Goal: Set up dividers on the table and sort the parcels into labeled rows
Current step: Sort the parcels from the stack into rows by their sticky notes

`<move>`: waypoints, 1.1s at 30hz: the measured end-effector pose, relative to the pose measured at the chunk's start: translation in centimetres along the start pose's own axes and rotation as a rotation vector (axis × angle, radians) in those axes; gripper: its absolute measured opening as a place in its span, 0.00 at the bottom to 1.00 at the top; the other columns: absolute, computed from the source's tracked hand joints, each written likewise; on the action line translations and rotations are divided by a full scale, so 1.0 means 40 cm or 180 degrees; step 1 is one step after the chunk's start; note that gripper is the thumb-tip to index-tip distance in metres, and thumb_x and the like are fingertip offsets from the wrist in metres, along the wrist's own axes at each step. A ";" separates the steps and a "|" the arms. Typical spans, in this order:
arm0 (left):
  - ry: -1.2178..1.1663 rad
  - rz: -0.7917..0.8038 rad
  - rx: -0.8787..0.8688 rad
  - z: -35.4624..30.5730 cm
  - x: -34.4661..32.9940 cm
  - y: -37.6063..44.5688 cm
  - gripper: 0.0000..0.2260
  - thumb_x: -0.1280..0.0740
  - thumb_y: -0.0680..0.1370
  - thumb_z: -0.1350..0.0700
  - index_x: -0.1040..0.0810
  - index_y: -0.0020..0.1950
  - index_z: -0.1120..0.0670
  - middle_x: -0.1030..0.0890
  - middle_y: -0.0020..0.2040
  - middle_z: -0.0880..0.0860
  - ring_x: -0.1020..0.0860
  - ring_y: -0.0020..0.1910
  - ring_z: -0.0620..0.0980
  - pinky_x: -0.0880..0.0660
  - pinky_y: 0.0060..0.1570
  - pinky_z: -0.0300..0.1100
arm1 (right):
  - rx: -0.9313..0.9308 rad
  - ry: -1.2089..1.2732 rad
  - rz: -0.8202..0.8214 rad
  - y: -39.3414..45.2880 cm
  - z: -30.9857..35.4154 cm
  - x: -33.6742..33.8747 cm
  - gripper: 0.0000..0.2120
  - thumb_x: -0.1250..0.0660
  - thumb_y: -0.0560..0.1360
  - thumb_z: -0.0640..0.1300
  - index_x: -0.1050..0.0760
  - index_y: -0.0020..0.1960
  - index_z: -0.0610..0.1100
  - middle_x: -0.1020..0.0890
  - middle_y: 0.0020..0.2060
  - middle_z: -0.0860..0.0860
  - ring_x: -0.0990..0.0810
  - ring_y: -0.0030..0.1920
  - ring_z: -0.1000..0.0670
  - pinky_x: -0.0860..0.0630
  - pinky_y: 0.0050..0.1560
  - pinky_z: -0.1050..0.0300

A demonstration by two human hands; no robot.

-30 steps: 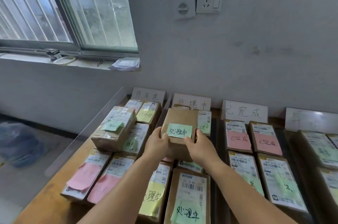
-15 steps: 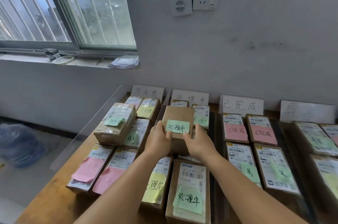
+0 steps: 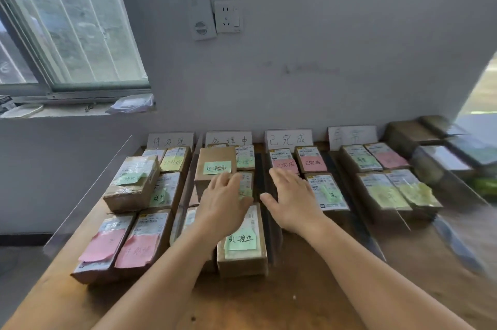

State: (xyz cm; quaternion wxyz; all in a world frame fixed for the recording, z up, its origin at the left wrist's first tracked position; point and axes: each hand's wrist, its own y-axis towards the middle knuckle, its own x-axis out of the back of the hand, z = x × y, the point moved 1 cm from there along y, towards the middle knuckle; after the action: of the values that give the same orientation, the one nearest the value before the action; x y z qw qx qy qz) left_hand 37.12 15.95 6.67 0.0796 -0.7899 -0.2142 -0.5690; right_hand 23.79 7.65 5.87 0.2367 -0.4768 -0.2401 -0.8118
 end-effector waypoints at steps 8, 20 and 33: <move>-0.0039 0.0380 -0.0474 -0.151 -0.040 -0.094 0.30 0.39 0.79 0.43 0.48 0.78 0.47 0.43 0.77 0.50 0.46 0.76 0.53 0.41 0.71 0.50 | -0.0391 -0.0249 -0.0325 -0.192 -0.123 0.119 0.29 0.42 0.78 0.57 0.44 0.75 0.48 0.38 0.74 0.52 0.44 0.74 0.51 0.49 0.73 0.49; 0.0024 0.0496 -0.1189 -0.495 -0.141 -0.175 0.29 0.42 0.80 0.43 0.47 0.78 0.48 0.41 0.77 0.49 0.45 0.76 0.50 0.45 0.73 0.47 | -0.0873 -0.0270 -0.0464 -0.405 -0.394 0.273 0.29 0.42 0.78 0.59 0.44 0.75 0.52 0.39 0.74 0.54 0.46 0.75 0.52 0.49 0.73 0.51; 0.0134 0.0549 -0.1174 -0.944 -0.318 -0.233 0.30 0.42 0.80 0.42 0.49 0.78 0.47 0.43 0.77 0.51 0.47 0.76 0.50 0.48 0.73 0.47 | -0.0834 -0.0413 -0.0181 -0.569 -0.793 0.508 0.30 0.43 0.79 0.58 0.47 0.76 0.50 0.42 0.75 0.54 0.49 0.75 0.52 0.50 0.74 0.52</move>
State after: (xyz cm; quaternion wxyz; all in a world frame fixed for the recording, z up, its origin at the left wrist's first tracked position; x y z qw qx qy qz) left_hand -2.83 7.19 6.52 -0.0135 -0.7945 -0.0363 -0.6060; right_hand -19.94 2.57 6.55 0.1333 -0.5481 -0.1603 -0.8100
